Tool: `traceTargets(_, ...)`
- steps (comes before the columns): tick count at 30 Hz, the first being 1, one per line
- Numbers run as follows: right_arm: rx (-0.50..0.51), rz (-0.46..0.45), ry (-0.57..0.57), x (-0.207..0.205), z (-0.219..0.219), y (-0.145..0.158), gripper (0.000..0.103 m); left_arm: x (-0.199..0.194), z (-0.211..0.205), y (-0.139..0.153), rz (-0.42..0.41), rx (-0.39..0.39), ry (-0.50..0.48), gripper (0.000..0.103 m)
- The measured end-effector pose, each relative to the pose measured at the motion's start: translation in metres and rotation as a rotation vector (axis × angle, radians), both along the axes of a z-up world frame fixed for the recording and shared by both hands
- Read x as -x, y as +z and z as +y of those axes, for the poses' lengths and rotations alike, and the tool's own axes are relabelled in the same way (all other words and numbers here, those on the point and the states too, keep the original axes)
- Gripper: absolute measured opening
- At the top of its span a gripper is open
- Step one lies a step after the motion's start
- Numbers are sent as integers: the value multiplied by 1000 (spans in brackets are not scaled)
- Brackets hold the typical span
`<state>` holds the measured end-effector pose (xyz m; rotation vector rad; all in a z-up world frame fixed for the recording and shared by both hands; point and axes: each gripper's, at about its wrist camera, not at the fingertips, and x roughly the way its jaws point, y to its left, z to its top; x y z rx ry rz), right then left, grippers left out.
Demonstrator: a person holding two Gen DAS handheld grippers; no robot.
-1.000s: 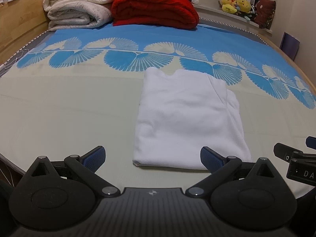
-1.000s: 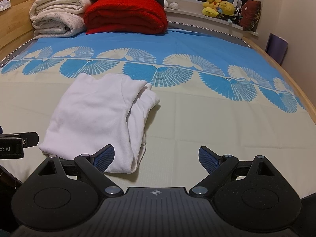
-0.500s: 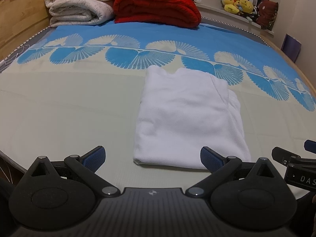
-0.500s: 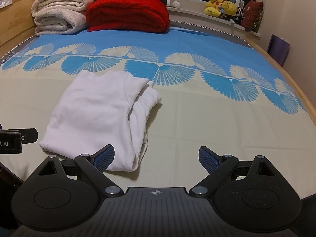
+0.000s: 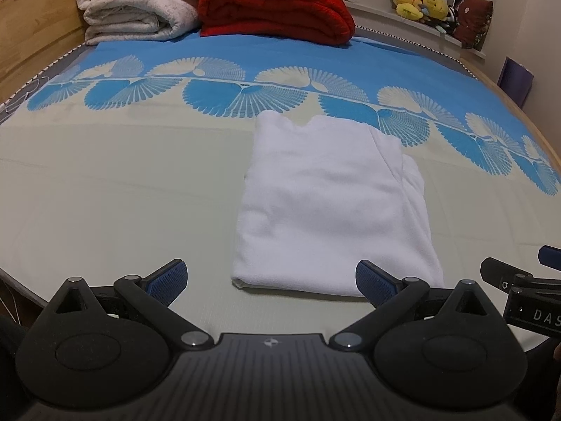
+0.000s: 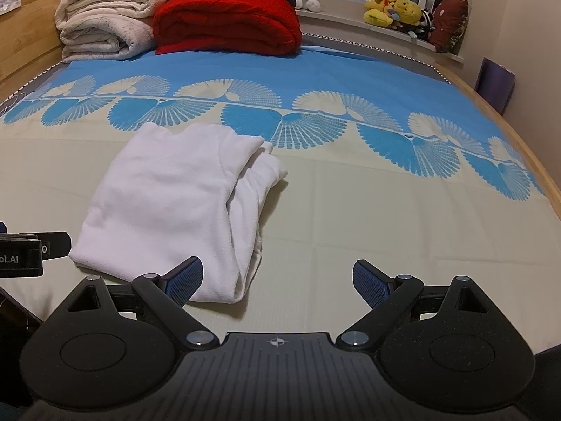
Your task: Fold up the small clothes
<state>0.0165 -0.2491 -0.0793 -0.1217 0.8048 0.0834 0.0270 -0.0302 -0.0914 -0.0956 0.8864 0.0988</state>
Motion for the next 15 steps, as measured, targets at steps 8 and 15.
traceTargets(8,4,2,4,0,1,-1,93,1,-1,0,-1,3,1,102)
traceTargets(15,4,2,4,0,1,0,93,2,-1,0,-2,4,-1,102)
